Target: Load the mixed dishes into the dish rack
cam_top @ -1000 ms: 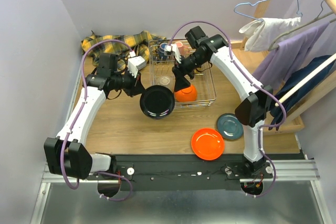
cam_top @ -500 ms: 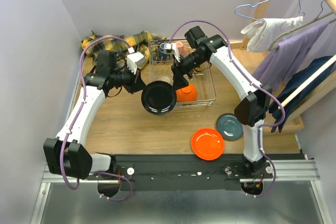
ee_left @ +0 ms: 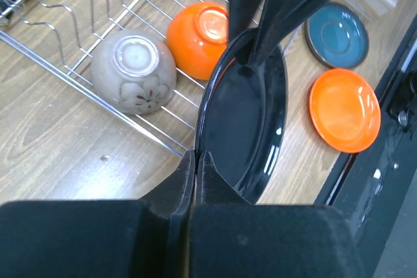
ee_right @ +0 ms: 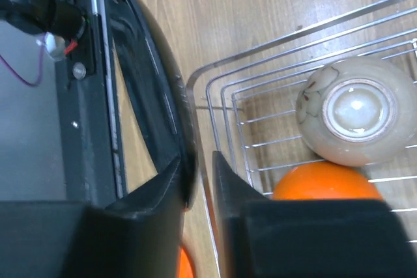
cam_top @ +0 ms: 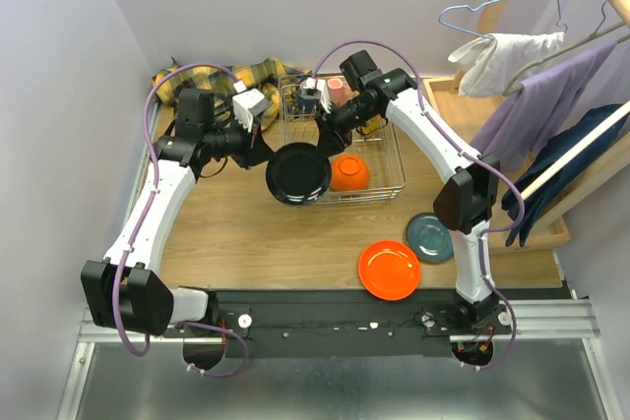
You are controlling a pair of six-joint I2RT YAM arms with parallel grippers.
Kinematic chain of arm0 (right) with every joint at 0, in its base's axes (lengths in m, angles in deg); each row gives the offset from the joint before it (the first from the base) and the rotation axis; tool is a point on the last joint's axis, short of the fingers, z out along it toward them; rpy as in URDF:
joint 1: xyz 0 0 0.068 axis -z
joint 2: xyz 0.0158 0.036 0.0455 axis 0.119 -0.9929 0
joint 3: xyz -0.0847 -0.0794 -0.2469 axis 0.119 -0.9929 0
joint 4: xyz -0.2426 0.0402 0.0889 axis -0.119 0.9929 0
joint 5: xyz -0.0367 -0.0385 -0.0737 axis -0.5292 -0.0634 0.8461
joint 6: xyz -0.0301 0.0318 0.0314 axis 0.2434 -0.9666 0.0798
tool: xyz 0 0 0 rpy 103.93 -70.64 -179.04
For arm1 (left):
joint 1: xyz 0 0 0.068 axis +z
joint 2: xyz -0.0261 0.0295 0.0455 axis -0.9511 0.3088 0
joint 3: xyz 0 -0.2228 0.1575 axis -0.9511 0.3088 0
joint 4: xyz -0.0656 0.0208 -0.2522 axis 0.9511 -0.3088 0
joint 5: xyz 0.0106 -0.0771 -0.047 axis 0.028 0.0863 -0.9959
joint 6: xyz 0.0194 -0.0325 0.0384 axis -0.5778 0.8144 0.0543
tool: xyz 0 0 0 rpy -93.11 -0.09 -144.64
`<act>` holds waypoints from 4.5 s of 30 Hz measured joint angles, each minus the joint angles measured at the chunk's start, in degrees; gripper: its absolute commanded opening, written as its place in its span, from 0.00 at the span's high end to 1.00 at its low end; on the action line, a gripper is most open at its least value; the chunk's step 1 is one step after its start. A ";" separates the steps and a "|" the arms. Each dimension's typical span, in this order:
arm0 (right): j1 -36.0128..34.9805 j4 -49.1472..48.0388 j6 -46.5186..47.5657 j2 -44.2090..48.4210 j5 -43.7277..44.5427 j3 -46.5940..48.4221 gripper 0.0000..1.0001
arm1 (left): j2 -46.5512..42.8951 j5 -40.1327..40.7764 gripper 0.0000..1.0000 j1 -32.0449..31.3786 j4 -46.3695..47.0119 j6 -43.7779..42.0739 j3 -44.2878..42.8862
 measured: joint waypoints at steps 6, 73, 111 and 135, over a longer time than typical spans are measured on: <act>-0.31 -3.91 -5.38 -0.26 2.38 0.00 1.00 | -0.31 4.31 0.48 1.49 2.60 5.01 0.02; -4.15 -19.80 -45.07 -8.33 104.69 0.13 0.89 | -20.41 43.63 0.34 4.66 13.18 13.27 20.50; -5.25 -23.39 -26.73 17.05 80.15 -17.88 0.00 | -13.66 26.77 0.29 -47.67 48.52 50.49 49.27; -5.25 -25.27 -27.04 25.00 80.06 -20.72 0.00 | 22.67 33.14 0.76 -52.24 46.95 64.59 27.91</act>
